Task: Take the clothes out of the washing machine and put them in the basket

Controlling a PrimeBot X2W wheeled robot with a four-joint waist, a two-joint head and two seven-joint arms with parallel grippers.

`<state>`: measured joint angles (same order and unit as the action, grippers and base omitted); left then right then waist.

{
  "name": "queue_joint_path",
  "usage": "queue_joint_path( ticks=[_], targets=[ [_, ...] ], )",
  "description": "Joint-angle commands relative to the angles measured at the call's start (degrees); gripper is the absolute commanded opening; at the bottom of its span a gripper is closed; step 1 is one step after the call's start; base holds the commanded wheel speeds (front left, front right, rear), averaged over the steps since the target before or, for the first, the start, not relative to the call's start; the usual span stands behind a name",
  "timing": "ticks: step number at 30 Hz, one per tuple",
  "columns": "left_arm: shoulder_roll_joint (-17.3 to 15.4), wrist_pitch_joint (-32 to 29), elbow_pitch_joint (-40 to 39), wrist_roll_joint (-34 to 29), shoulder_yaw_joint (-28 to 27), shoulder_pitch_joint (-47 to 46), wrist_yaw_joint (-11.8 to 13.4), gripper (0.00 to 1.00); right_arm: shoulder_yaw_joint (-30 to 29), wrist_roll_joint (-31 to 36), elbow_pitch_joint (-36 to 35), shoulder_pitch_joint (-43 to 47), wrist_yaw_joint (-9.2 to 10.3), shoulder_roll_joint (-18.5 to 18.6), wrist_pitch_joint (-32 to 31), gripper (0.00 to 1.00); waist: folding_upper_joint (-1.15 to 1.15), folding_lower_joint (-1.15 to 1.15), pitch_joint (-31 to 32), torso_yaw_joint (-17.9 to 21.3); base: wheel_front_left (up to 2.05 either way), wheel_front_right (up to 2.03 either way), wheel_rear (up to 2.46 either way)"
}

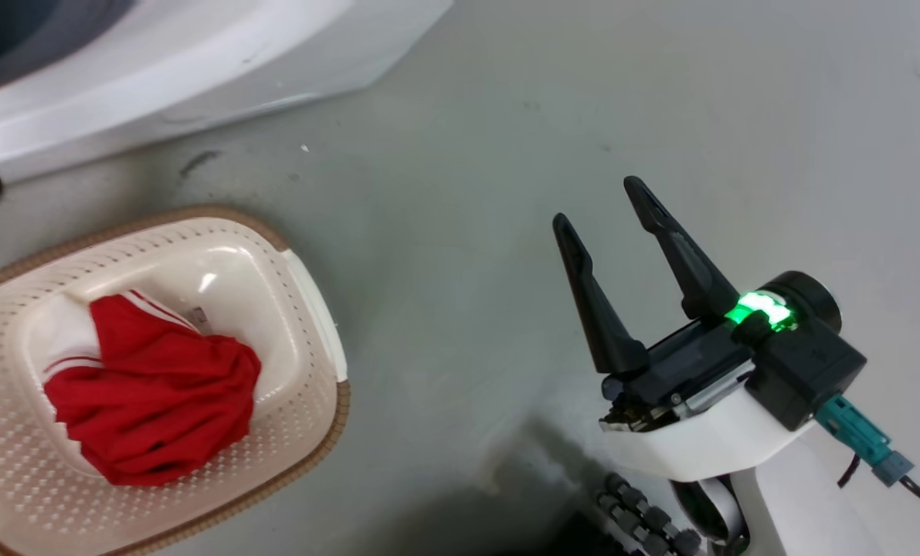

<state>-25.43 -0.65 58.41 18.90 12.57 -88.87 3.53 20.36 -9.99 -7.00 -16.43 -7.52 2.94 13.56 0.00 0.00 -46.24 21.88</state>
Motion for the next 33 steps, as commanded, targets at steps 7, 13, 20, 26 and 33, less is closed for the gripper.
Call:
queue_joint_path(
  ticks=[7, 13, 20, 26, 33],
  targets=[
    [1.71, 10.25, -2.39, 1.45, -0.46, 10.88, -1.00, 0.00, -2.21, 1.35, 0.15, 1.92, 0.06, -0.09, -0.80, 1.00, 0.00, 0.00, 7.98, -3.03, 0.00, 0.00, 0.00],
    [2.81, 14.90, -4.65, 3.65, -1.74, 21.22, -1.91, 0.00, -3.99, 1.56, -0.08, 5.09, 0.06, -0.09, -1.88, 1.00, 0.00, 0.00, 15.06, -4.61, 0.00, 0.00, 0.00],
    [3.96, 15.90, -11.71, 4.97, -3.66, 32.16, -2.64, 0.00, -6.72, 3.01, -1.42, 8.92, 0.06, -0.09, -4.21, 1.00, 0.00, 0.00, 22.74, -7.60, 0.00, 0.00, 0.00],
    [5.71, 15.84, -22.63, 4.71, -6.54, 42.54, -2.05, 0.00, -8.86, 4.08, -2.68, 11.25, 0.06, -0.10, -6.20, 1.00, 0.00, 0.00, 28.49, -10.11, 0.00, 0.00, 0.00],
    [7.36, 15.85, -33.60, 4.06, -6.96, 56.12, -0.05, 0.00, -11.21, 4.18, -3.71, 14.61, 0.06, -0.10, -8.07, 1.00, 0.00, 0.00, 35.24, -12.73, 0.00, 0.00, 0.00]
  ],
)
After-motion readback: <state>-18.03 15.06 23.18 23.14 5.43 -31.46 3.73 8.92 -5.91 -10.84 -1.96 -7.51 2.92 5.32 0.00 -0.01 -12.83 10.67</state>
